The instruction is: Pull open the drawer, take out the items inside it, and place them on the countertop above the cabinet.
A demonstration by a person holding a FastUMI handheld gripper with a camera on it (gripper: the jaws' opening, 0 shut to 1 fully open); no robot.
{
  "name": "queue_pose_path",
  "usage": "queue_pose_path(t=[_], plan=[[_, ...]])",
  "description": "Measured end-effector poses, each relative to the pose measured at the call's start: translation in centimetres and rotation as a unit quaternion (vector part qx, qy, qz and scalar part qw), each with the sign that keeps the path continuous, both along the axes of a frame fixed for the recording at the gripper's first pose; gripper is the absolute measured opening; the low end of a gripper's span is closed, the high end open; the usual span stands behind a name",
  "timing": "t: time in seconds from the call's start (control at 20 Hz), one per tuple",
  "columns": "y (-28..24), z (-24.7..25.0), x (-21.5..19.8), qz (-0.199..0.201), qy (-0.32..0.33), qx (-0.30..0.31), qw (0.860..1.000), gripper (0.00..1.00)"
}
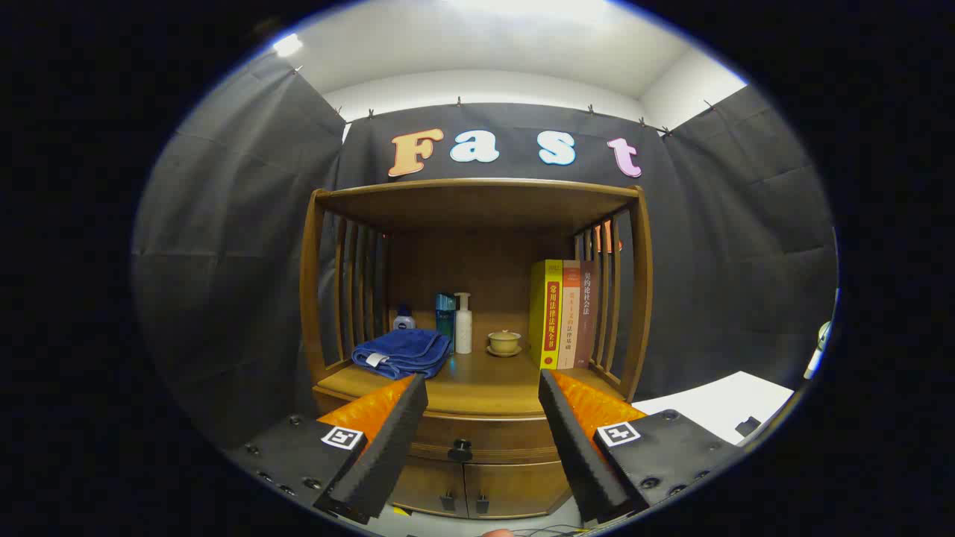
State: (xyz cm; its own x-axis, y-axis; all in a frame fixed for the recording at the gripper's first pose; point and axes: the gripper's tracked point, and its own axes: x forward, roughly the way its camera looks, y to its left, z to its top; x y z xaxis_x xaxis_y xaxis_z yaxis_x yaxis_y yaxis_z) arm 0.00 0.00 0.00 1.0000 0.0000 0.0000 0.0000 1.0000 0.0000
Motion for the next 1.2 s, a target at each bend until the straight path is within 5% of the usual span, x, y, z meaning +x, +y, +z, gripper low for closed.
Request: queue_pose_path(t=[1.2], plan=[[-0.3,-0.5,1.7,-0.005,-0.018,0.027,0.999,0.98]])
